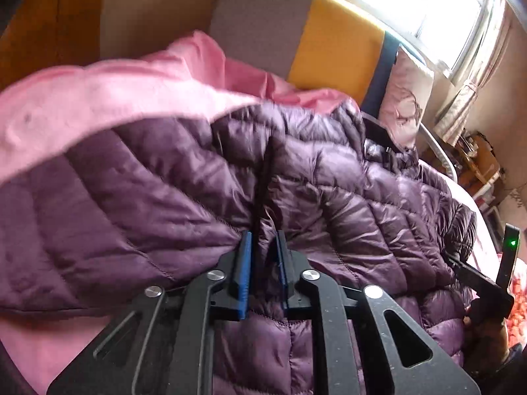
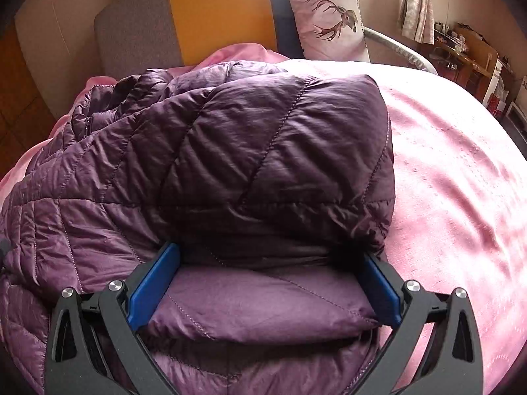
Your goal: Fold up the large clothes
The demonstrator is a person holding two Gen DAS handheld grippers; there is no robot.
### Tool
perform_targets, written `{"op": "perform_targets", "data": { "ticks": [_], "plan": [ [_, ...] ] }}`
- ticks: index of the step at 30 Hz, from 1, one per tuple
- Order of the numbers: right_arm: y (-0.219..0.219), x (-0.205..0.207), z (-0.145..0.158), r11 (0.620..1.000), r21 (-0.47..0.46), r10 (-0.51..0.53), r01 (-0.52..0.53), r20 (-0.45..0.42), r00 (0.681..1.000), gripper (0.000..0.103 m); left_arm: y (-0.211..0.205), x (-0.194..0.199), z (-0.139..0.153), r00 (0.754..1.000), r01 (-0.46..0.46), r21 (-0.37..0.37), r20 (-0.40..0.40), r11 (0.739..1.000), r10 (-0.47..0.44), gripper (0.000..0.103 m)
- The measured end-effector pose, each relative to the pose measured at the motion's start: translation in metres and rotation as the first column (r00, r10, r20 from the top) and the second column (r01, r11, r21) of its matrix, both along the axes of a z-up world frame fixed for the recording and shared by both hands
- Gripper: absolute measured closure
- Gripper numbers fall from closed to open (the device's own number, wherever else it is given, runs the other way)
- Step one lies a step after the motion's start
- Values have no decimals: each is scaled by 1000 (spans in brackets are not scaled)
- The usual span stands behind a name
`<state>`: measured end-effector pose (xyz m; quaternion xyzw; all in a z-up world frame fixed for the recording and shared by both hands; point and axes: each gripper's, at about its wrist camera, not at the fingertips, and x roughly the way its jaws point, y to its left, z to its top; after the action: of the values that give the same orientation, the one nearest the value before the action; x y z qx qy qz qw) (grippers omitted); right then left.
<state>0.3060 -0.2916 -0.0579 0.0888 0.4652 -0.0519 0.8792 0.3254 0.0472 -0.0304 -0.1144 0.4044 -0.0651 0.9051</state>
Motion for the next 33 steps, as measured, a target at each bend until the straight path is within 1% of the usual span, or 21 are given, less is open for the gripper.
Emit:
{"op": "perform_targets", "data": {
  "ticks": [1,3,5,8,9,10,12,13,15,19,22,23,24,25,26,27,28,31,33],
  "plan": [
    [2,1,0,1000,-2,-1,1,0,1000,2,-1,-4,9,999,-6,-2,31,1000,6,81],
    [3,1,1,1000,-8,-2,2,1,1000,2,-4,-6,27,996,-5,-14,86,1000,6,81],
    [5,3,2,1000,-10,-3,3,2,1000,2,-11,2,34,995,18,-18,94,1000,-16,81],
    [5,3,1,1000,-9,-2,2,2,1000,2,-26,27,28,997,57,-8,55,998,-56,81],
    [5,3,1,1000,-9,-2,2,1,1000,2,-31,37,22,998,63,-3,27,998,-63,81],
    [5,3,1,1000,-9,-2,2,1,1000,2,-35,49,12,998,56,13,-10,998,-55,81],
    [5,3,1,1000,-8,-2,2,3,1000,2,-36,62,-11,996,53,4,-73,999,-53,81],
    [5,3,1,1000,-6,-1,1,4,1000,2,-36,65,-18,995,55,-2,-85,998,-55,81],
    [6,6,1,1000,-11,0,0,3,1000,2,-35,64,-30,996,55,-12,-67,998,-55,81],
    [6,7,1,1000,-18,2,-2,2,1000,2,-35,63,-31,997,52,-7,-62,999,-52,81],
    [7,8,1,1000,-22,2,-1,3,1000,2,-26,57,-24,995,43,-64,-87,997,-49,81],
    [7,8,1,1000,-23,1,-1,3,1000,2,-19,49,-17,995,28,-98,-91,995,-37,81],
    [7,9,1,1000,-24,1,-1,3,1000,2,-12,39,-11,996,13,-118,-81,993,-22,78],
    [7,9,1,1000,-23,1,-1,3,1000,2,-7,30,-6,998,4,-131,-63,991,-13,59],
    [7,9,1,1000,-23,1,-1,3,1000,2,3,12,2,999,-29,-137,-33,990,25,37],
    [7,9,1,1000,-24,1,-1,3,1000,2,14,-5,6,998,-61,-147,-4,987,61,33],
    [8,10,1,1000,-25,2,-1,3,1000,2,27,-20,8,997,-73,-172,11,982,76,32],
    [9,11,1,1000,-23,1,-1,4,1000,2,65,-53,4,989,-149,-231,-23,961,147,32],
    [8,11,0,1000,-23,2,-2,3,1000,2,99,-79,-5,971,-241,-239,-60,941,233,32]
  ]
}}
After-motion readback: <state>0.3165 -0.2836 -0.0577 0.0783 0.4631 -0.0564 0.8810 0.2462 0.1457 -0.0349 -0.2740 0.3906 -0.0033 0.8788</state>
